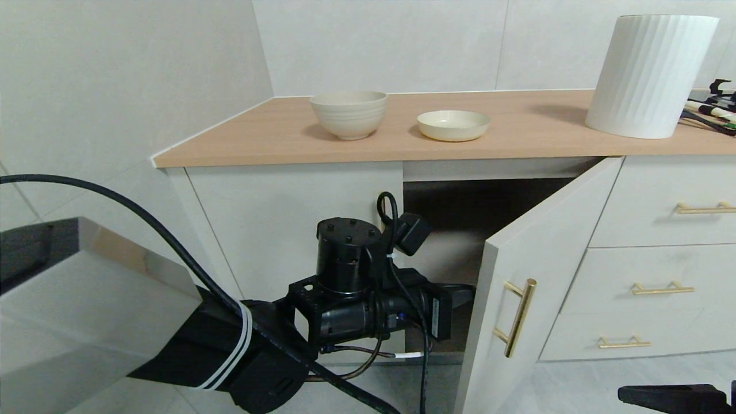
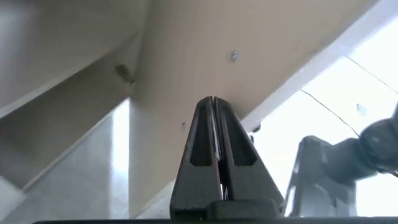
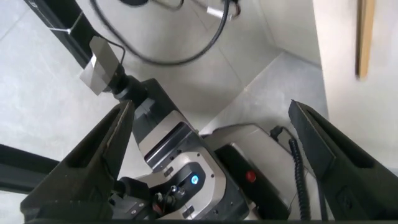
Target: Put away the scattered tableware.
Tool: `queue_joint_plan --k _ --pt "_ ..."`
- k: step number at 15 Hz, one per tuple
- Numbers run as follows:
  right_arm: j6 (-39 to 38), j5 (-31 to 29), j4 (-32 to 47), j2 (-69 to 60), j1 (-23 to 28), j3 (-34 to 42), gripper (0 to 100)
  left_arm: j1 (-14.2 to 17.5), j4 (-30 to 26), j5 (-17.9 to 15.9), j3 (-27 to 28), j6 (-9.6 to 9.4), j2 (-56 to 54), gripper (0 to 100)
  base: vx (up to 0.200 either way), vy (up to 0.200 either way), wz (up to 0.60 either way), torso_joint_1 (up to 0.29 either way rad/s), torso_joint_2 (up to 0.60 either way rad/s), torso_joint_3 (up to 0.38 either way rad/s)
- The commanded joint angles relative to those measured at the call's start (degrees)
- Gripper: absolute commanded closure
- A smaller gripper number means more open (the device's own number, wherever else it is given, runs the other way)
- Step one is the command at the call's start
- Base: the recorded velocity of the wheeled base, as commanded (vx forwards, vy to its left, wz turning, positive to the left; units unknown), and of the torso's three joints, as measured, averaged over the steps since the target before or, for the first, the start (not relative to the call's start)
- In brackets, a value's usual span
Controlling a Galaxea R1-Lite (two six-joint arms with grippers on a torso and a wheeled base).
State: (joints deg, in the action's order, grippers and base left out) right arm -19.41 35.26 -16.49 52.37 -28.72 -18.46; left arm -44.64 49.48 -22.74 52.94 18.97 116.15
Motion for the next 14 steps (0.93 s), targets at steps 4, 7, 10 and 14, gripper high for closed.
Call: queue_joint_plan --k 4,7,10,14 --pt "0.0 0.1 0.0 -0.9 -0.1 -0.3 0 -0.9 -3.5 0.2 5.1 0.02 2.3 100 0.0 0.0 0.0 0.0 0.0 0.0" --pt "0.0 1.2 0.0 -2.5 -0.1 -0.4 0 -3.3 -8.8 0.3 9.5 0.02 2.6 100 0.0 0.0 0.0 0.0 0.0 0.0" --pt "0.0 2.9 -0.1 -4.6 -0.1 -0.5 0 -5.1 -11.1 0.7 13.5 0.02 5.3 100 0.0 0.0 0.0 0.0 0.0 0.0" --pt "0.0 3.1 -0.4 -7.4 -0.1 -1.1 0 -7.5 -11.4 0.7 15.4 0.54 6.8 100 0.0 0.0 0.0 0.0 0.0 0.0"
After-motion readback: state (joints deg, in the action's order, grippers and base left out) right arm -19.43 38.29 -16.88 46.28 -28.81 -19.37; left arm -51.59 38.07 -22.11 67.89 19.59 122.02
